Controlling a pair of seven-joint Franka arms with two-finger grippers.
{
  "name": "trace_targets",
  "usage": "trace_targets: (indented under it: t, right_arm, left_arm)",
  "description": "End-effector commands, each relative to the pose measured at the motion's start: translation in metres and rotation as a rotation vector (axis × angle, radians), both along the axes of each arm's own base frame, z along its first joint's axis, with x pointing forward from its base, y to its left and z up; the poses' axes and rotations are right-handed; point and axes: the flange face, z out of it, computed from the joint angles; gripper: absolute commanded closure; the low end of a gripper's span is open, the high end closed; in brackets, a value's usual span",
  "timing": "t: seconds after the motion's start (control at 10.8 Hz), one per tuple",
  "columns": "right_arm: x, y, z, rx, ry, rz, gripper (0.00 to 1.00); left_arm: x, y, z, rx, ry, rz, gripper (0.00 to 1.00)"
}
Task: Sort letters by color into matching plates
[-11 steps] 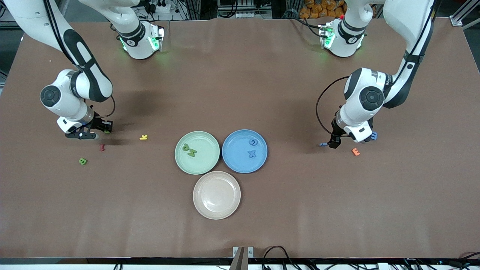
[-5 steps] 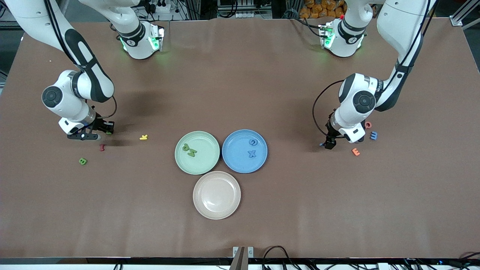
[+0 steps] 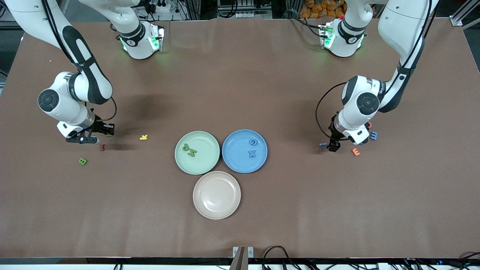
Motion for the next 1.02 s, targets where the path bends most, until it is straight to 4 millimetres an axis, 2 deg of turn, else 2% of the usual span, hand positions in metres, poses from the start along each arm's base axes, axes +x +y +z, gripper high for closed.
trace_targets:
  t: [0.0,0.09,0.46,0.74,0.83,0.93]
  right_arm:
    - [0.018,0.034,0.023,0.066,-0.014,-0.095,0.77]
    - [0.027,0.05,0.029,0.087,-0.013,-0.124,0.77]
    - [0.06,0.137,0.054,0.097,-0.019,-0.233,0.77]
    - [0.075,0.201,0.054,0.101,-0.032,-0.293,0.77]
    - [0.081,0.222,0.052,0.102,-0.036,-0.308,0.77]
    - [0.086,0.242,0.05,0.104,-0.039,-0.328,0.77]
  left_arm:
    - [0.008,-0.011,-0.005,-0.012,-0.017,0.013,0.0]
    - [0.011,-0.014,-0.007,-0.013,-0.018,0.01,0.0]
    - [0.013,-0.016,-0.012,-0.008,-0.017,0.004,0.0]
    - [0.013,-0.018,-0.013,-0.009,-0.019,-0.001,0.03]
    - [0.012,-0.02,-0.013,-0.01,-0.023,-0.011,0.64]
    - [0.012,-0.02,-0.013,-0.01,-0.023,-0.01,0.99]
